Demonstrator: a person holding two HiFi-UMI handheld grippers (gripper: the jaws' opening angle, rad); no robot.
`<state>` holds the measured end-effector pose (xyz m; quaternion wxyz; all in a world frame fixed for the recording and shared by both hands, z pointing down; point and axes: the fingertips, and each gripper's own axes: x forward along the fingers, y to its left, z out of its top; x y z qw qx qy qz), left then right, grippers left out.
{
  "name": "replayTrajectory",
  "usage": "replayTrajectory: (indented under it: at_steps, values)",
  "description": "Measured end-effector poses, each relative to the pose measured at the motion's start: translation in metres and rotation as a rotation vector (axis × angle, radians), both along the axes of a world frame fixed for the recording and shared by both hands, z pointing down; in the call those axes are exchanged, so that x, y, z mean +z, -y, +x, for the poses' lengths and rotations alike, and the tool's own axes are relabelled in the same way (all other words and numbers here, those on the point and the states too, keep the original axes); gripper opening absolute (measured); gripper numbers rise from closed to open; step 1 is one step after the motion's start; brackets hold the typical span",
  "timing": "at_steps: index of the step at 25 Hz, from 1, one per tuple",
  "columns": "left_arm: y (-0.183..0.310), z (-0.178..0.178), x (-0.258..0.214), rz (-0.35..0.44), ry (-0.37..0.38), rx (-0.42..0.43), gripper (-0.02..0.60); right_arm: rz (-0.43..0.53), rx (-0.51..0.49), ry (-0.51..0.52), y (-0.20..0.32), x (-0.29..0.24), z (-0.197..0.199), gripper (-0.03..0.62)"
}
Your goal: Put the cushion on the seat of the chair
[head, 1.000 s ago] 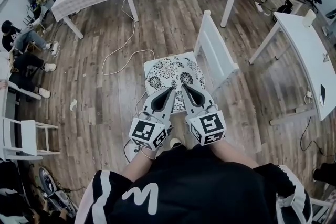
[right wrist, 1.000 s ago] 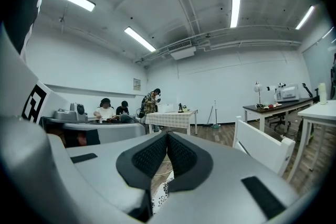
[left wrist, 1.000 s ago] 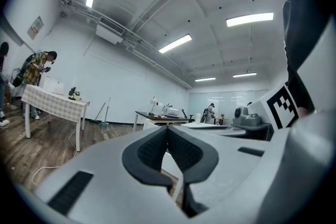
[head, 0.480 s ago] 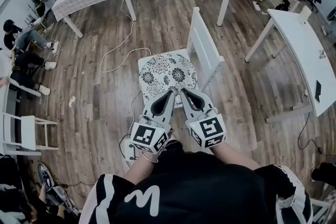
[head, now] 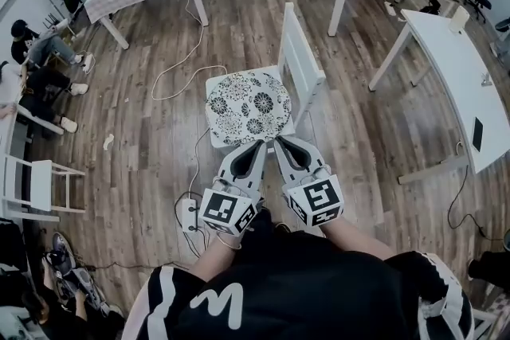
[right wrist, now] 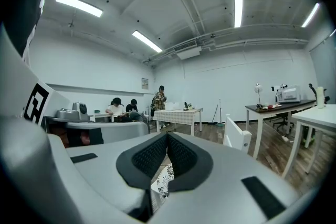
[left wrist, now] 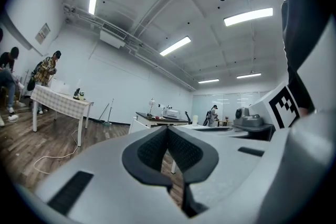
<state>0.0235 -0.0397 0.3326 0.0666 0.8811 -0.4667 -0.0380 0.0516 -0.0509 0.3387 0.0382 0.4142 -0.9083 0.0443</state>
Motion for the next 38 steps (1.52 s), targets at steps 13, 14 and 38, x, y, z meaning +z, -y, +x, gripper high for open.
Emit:
replayTrajectory:
  at_steps: [13,14,38]
  values:
    - [-0.044,0.017,0.016,-0.021,0.01,-0.042,0.003,-0.02,-0.053,0.019,-0.036,0.013,0.012,0.02]
    - [-0.044,0.017,0.015,-0.019,0.01,-0.042,0.003,-0.018,-0.051,0.02,-0.036,0.013,0.013,0.02]
    - [-0.078,0.008,0.016,-0.011,0.002,-0.053,0.003,-0.014,-0.066,0.015,-0.066,0.01,0.001,0.02]
